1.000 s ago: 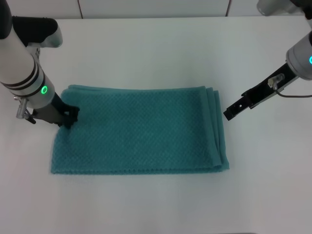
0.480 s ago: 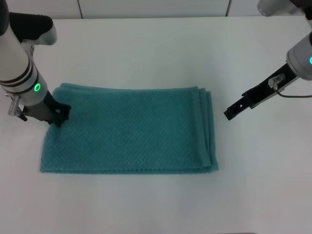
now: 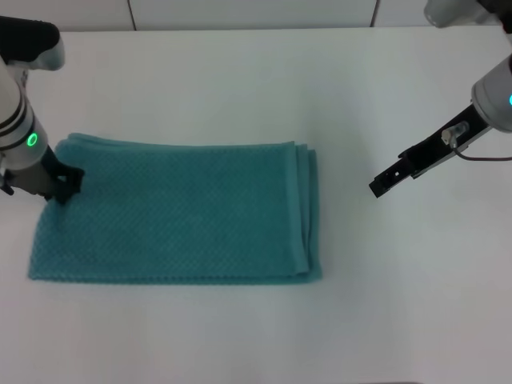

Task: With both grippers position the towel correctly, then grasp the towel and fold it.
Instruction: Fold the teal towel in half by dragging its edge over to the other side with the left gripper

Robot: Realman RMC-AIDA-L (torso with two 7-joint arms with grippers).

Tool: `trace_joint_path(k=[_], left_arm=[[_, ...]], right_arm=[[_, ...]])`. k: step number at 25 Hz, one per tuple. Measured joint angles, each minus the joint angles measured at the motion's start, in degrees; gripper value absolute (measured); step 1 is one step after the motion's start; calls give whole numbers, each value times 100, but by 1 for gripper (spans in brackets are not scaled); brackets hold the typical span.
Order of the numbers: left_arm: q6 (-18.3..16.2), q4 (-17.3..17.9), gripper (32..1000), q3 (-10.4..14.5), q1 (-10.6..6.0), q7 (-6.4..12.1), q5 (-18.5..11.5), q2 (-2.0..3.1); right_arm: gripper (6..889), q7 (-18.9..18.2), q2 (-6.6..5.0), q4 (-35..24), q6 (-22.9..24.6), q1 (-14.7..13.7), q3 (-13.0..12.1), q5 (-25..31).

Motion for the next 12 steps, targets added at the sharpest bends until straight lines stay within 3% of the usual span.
trace_joint_path(k=[2, 5, 12], left_arm=[[-8, 0, 91, -74, 30, -43, 108, 43], [-53, -1, 91, -308, 44, 6, 270, 54], [-254, 188, 91, -445, -68, 254, 225, -44]], right_arm=[[854, 0, 0, 0, -3, -6, 0, 0], [854, 0, 0, 0, -3, -6, 0, 0], [854, 0, 0, 8, -6, -7, 0, -1]])
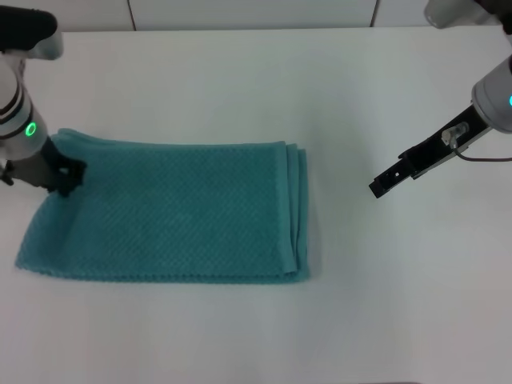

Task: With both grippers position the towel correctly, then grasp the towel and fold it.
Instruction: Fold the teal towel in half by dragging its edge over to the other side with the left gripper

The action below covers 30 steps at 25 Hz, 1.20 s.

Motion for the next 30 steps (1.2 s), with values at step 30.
trace_joint_path(k=[30], left_arm=[[782, -1858, 135, -299, -150, 3990, -6810, -219]], right_arm=[[854, -44, -9, 0, -71, 109, 0, 29]])
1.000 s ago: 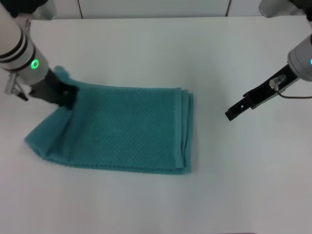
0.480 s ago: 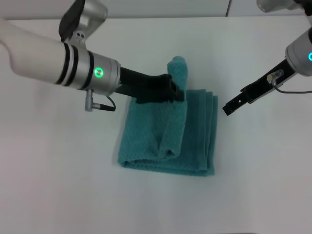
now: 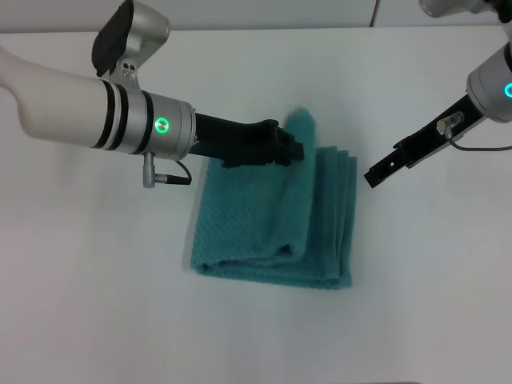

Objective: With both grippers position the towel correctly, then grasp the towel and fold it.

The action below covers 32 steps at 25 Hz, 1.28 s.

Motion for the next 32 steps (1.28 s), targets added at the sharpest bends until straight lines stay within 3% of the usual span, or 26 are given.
trace_joint_path(k=[7, 13, 21, 32], left_arm=[[-219, -18, 213, 5, 65, 295, -218, -2], [-295, -10, 458, 4, 70, 365, -227, -2], [-320, 28, 868, -6, 106, 392, -227, 6], [-325, 33, 869, -37, 118, 395, -224, 11]], right_arm=[[854, 0, 0, 0, 6, 1, 0, -4], [854, -2, 0, 0, 6, 0, 0, -9], [854, -7, 0, 0, 1, -5, 0, -9], [854, -9, 0, 0, -3, -6, 0, -11]])
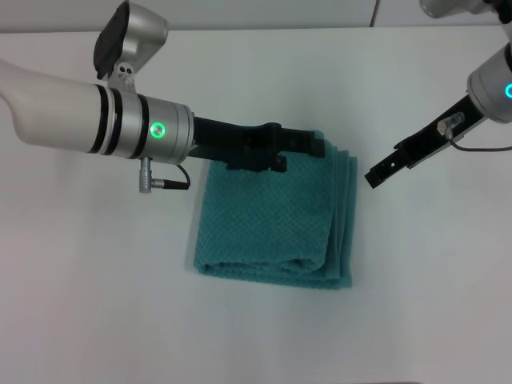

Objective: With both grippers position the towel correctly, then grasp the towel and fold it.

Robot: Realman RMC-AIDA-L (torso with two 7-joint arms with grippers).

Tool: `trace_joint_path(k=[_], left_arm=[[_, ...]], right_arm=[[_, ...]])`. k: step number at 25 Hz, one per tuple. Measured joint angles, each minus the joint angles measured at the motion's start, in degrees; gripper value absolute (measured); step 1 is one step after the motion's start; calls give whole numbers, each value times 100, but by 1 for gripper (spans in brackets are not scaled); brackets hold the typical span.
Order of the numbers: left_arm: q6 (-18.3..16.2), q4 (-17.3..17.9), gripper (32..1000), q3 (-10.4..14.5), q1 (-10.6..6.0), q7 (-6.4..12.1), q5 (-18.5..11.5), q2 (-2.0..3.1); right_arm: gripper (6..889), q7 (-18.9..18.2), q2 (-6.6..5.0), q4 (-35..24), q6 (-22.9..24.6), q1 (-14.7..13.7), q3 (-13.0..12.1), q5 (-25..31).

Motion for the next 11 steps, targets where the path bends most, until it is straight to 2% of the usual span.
trace_joint_path(k=[11], left_arm=[[11, -1, 869, -10, -1, -32, 0, 11]], right_arm=[[854, 0, 0, 0, 0, -5, 0, -9]])
